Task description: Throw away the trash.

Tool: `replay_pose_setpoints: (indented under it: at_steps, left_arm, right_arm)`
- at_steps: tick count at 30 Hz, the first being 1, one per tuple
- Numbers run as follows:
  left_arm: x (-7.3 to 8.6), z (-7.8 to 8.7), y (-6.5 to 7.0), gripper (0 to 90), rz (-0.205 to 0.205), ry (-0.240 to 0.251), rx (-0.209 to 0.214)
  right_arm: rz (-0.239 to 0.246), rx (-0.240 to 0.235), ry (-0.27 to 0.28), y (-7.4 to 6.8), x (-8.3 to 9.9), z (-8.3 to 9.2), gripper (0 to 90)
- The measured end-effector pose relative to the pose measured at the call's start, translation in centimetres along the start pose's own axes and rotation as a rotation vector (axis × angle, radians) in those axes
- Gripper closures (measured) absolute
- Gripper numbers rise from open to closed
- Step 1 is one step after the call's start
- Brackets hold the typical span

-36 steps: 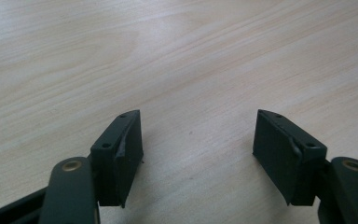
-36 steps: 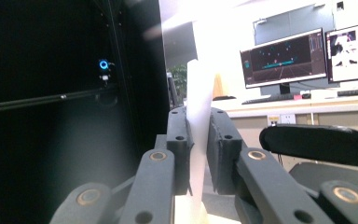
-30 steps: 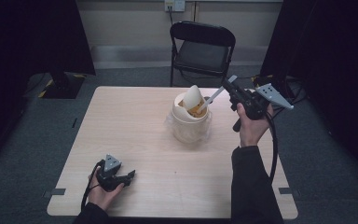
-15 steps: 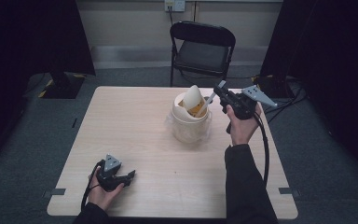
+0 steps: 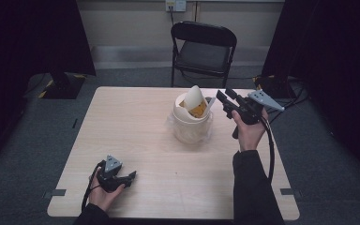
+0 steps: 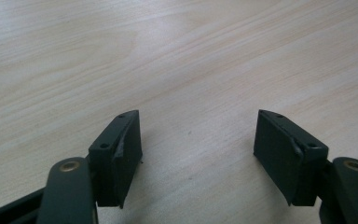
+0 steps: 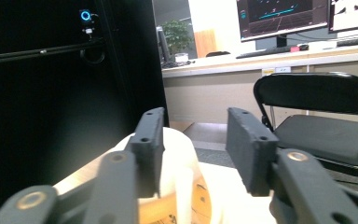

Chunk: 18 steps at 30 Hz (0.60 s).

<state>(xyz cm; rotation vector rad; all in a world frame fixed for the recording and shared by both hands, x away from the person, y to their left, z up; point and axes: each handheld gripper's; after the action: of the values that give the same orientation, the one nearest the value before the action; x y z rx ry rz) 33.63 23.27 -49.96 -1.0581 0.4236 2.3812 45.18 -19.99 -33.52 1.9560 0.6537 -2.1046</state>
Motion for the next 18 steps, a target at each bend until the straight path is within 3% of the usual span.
replay_pose_setpoints:
  at_steps: [4,9,18]
  left_arm:
    - [0.0,0.0,0.0,31.7,0.000,0.000,0.000]
    - [0.0,0.0,0.0,31.7,0.000,0.000,0.000]
    - [0.0,0.0,0.0,31.7,0.000,0.000,0.000]
  right_arm:
    - [0.019,0.005,-0.033,0.4,0.9,1.3,46.5]
    - [0.031,-0.014,-0.150,0.2,4.3,3.0,41.2]
    - [0.029,0.004,-0.271,0.3,8.0,4.9,35.0]
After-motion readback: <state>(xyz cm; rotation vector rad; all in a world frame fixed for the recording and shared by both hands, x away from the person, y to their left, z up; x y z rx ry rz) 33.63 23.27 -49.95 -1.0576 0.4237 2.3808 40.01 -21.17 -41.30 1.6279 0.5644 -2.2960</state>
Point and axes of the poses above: each handheld gripper's, and its own axes: z roughly backward along the jaws, x roughly out of its underside, y roughly to its right, and after that the axes turned 6 degrees about x, right-handed
